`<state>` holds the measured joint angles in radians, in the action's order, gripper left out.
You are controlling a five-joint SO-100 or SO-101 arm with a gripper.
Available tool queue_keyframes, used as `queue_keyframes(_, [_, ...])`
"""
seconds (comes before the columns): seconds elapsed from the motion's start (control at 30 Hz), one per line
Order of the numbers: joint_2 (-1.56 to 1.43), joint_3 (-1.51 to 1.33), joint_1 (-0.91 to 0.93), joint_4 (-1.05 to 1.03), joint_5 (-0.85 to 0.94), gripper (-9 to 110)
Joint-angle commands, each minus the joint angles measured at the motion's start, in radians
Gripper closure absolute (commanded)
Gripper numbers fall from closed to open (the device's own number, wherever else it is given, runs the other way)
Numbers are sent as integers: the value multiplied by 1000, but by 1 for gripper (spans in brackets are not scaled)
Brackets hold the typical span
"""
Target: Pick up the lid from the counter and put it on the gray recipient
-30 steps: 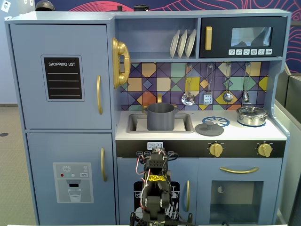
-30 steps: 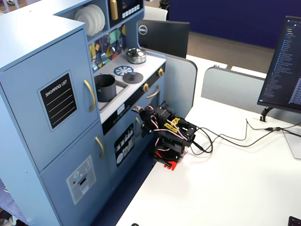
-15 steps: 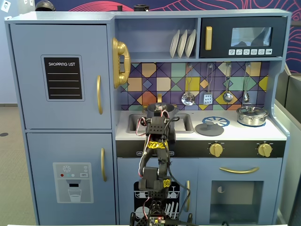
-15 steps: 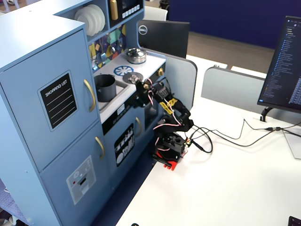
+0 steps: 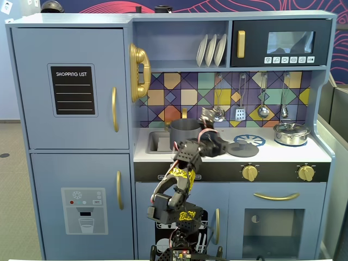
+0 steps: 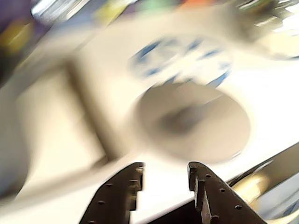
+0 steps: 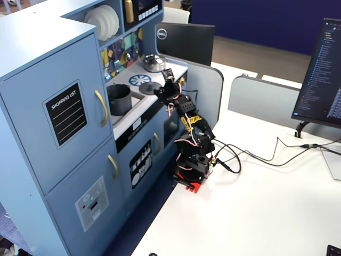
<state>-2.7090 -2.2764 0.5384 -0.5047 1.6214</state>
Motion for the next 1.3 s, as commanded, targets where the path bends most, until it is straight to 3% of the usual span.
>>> queue_keyframes(0.0, [-20, -110, 32, 284, -63, 93])
queue_keyframes(0.1, [25, -206, 51, 503, -127, 77])
queue_keyframes(0.33, [195, -169, 83, 676, -144, 59])
queue_keyframes(1.27, [859, 190, 61, 896, -46, 65])
